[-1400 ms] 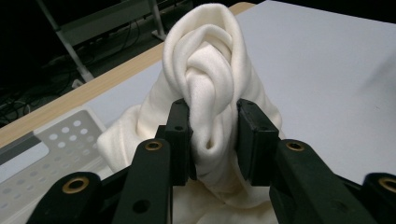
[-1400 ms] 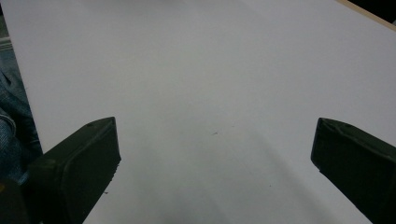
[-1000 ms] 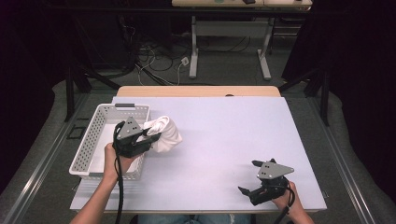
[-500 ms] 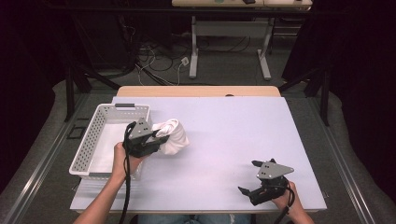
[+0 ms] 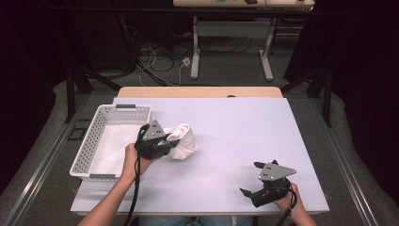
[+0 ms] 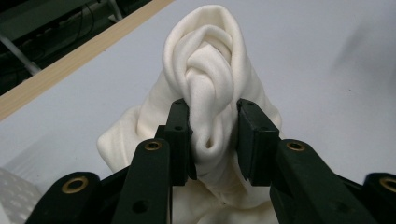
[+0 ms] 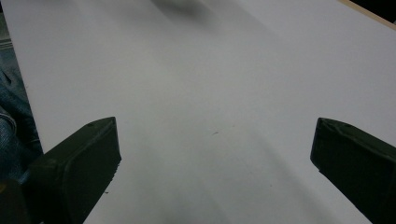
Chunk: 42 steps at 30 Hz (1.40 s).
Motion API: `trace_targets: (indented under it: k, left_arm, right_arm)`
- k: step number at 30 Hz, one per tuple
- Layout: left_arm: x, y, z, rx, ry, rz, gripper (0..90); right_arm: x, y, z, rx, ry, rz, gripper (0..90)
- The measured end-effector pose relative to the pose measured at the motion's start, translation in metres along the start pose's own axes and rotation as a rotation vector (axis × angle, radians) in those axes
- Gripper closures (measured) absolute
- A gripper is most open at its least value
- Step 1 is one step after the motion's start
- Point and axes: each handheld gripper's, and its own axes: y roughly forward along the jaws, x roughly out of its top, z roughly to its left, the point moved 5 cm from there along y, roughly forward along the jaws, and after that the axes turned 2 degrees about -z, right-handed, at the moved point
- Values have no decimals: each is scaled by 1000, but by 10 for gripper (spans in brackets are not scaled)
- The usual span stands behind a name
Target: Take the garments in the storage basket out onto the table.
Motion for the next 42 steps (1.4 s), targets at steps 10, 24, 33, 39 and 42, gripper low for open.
trace_targets:
  k: [10,24,33,39,42]
  left_arm:
    - [1,17,-8,-29,14,18,681]
    - [5,39,-15,-54,23,38,680]
    - [3,52,-16,-62,30,66,678]
    - [1,59,-19,-75,28,78,674]
    - [0,62,-21,-84,23,89,673]
  right_arm:
    - [0,0,0,0,-3,0,20]
    - [0,0,0,2,-2,1,18]
    - [0,0,0,4,-3,2,19]
    - [0,0,0,6,-4,0,19]
    - [0,0,0,3,-5,0,19]
